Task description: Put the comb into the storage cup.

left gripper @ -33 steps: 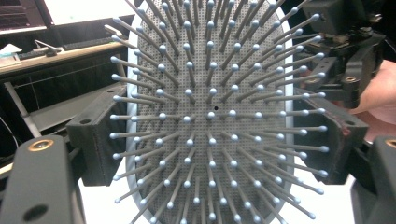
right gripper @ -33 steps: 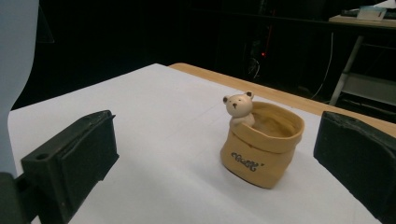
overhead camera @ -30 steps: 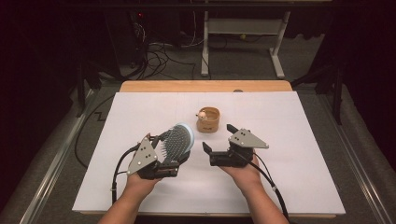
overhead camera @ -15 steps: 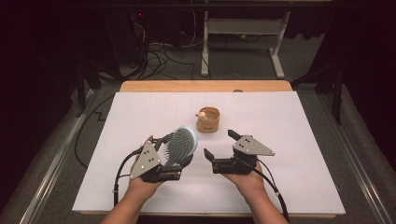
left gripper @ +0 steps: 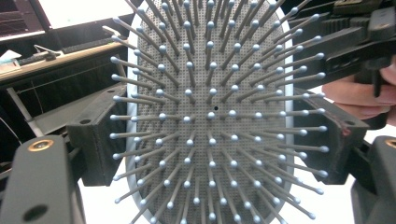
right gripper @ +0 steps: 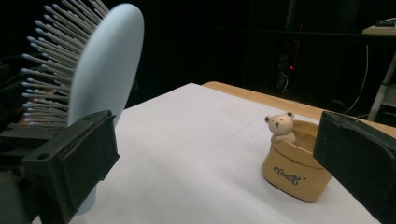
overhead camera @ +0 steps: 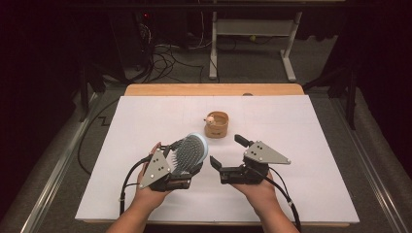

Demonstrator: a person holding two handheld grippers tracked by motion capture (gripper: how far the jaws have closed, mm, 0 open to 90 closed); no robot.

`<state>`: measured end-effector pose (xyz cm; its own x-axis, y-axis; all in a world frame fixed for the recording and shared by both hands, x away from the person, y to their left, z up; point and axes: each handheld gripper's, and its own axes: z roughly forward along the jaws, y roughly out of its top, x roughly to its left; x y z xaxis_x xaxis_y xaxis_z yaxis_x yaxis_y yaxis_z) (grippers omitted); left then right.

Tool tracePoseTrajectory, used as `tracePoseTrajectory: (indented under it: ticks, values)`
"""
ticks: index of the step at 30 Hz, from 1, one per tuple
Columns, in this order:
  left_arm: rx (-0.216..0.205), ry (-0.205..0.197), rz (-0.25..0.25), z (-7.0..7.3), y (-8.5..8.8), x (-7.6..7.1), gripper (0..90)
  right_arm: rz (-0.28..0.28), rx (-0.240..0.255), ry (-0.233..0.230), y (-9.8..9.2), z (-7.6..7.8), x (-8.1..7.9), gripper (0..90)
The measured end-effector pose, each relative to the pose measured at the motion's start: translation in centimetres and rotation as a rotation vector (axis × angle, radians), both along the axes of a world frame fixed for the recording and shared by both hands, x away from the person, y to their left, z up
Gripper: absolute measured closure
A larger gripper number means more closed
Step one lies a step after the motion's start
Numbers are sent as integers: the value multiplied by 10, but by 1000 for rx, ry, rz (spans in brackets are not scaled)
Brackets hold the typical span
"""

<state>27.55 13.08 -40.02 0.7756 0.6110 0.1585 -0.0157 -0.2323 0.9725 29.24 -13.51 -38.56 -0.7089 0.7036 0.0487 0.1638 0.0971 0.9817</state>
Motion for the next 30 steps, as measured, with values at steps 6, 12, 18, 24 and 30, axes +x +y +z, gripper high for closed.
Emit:
tracePoseTrajectory:
  ticks: [6,12,18,24,30]
  values:
    - [2,8,5,-2,-2,1,201,22,15,2,1,4,-4,5]
    - [5,9,12,-3,-2,1,202,47,43,1,4,9,-7,5]
    - [7,12,14,-4,-3,1,201,65,50,5,7,11,-10,5]
    - [13,9,13,-5,-7,0,202,79,57,10,10,13,-10,5]
    - [22,-1,6,-5,-12,-3,202,100,67,17,17,14,-13,6]
